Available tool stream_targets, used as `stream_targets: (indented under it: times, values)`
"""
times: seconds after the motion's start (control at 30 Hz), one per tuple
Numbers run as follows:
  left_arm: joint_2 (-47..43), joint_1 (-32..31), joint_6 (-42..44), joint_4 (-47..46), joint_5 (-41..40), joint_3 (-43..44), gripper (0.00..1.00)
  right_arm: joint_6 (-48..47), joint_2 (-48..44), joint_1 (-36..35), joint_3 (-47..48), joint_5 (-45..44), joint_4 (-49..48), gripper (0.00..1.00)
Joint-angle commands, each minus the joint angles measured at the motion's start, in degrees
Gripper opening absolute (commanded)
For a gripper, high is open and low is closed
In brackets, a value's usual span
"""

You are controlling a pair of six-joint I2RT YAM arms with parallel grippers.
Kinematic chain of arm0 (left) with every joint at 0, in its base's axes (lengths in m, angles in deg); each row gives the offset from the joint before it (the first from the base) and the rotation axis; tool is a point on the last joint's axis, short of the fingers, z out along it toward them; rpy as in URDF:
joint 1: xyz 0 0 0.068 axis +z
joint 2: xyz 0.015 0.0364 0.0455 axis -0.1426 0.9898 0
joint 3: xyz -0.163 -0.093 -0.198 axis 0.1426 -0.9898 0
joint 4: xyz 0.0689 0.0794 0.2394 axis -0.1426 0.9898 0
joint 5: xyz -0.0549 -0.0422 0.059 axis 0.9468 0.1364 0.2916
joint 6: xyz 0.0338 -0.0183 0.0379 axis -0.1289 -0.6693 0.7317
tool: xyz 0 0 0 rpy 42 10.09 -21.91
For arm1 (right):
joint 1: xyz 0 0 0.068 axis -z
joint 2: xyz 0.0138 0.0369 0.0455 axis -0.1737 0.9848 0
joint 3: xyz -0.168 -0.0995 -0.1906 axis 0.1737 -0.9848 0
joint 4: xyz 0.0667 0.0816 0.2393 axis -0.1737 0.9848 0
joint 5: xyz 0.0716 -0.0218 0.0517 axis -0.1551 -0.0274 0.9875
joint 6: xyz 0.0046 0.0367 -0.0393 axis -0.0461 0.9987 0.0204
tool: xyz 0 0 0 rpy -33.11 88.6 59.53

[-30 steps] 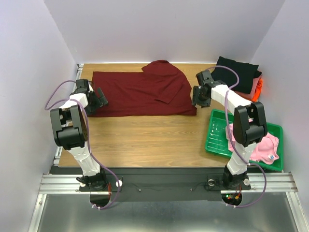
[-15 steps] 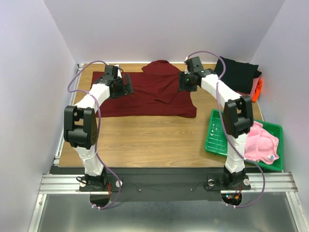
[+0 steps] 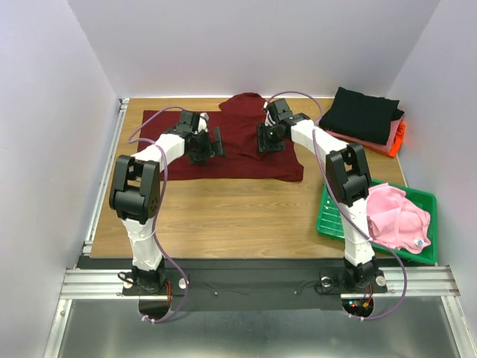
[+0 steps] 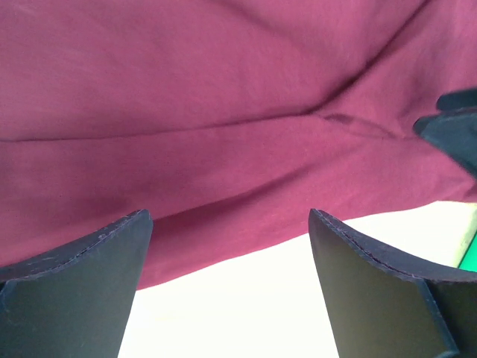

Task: Fold and stack the t-shirts
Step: Fold the tshirt

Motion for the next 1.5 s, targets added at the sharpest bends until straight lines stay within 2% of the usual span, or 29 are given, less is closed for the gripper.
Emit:
stream_targets:
  times: [0.0, 0.9, 1.0, 1.33, 1.47]
  values:
    - [0.7, -0.8, -0.7, -2.0, 2.7, 0.2, 0.99, 0.2, 0.2, 0.0, 2.6, 1.6, -1.3, 0.53]
    - [2.3, -1.2, -1.0, -1.2, 0.8, -0.5, 0.99, 1.7, 2.5, -1.7, 0.5, 3.0, -1.3, 0.47]
    - [2.2, -1.2, -1.0, -1.2, 0.6, -0.5, 0.99, 1.5, 2.8, -1.7, 0.6, 3.0, -1.3, 0.41]
    - [1.9, -1.2, -1.0, -1.0, 0.5, -0.7, 0.99, 1.0, 2.8, -1.7, 5.5, 1.6, -1.3, 0.14]
    - [2.0, -1.2, -1.0, -0.9, 0.6, -0.8, 0.99, 0.5, 4.6, -1.7, 9.8, 1.7, -1.2, 0.13]
